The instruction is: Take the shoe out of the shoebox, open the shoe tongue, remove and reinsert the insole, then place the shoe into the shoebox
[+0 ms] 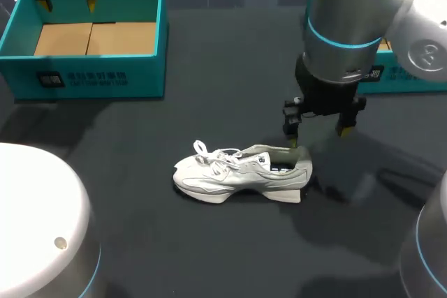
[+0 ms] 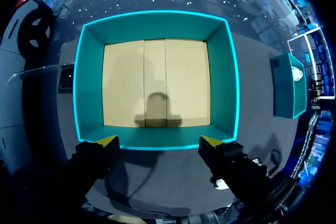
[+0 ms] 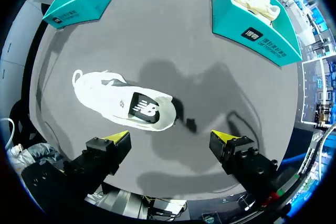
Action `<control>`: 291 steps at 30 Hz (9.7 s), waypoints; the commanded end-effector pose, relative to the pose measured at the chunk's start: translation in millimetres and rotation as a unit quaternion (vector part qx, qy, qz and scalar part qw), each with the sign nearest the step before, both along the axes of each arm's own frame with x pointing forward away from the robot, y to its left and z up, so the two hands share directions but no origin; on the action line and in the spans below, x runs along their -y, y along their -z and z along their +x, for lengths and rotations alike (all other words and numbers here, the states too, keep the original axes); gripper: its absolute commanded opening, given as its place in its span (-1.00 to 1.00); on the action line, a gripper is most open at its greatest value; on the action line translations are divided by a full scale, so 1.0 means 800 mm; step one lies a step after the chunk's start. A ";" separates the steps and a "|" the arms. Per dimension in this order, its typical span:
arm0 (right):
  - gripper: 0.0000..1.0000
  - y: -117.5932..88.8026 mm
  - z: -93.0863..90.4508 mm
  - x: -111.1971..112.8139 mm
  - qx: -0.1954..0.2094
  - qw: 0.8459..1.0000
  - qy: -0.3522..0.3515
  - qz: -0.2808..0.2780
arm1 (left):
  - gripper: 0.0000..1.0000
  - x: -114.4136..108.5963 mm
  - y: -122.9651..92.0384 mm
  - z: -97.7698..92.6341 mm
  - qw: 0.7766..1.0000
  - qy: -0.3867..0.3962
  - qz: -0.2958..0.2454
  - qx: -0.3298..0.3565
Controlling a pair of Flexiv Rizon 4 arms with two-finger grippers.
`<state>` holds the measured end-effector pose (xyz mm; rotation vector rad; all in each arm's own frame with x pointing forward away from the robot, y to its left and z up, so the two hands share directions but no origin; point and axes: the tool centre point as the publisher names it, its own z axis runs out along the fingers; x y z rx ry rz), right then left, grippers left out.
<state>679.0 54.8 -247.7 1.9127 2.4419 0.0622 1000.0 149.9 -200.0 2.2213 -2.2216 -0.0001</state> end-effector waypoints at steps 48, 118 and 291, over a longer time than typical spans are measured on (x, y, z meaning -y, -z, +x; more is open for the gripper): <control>1.00 0.003 0.003 0.111 0.291 0.846 -0.390 0.216 | 1.00 0.000 0.000 0.000 1.000 0.000 0.000 0.000; 1.00 0.155 0.012 0.144 0.380 0.733 -0.445 0.347 | 1.00 0.000 0.000 0.000 1.000 0.000 0.000 0.000; -1.00 0.202 0.031 -0.057 0.349 0.685 -0.472 0.431 | 1.00 0.225 0.008 -0.267 1.000 0.019 0.004 -0.005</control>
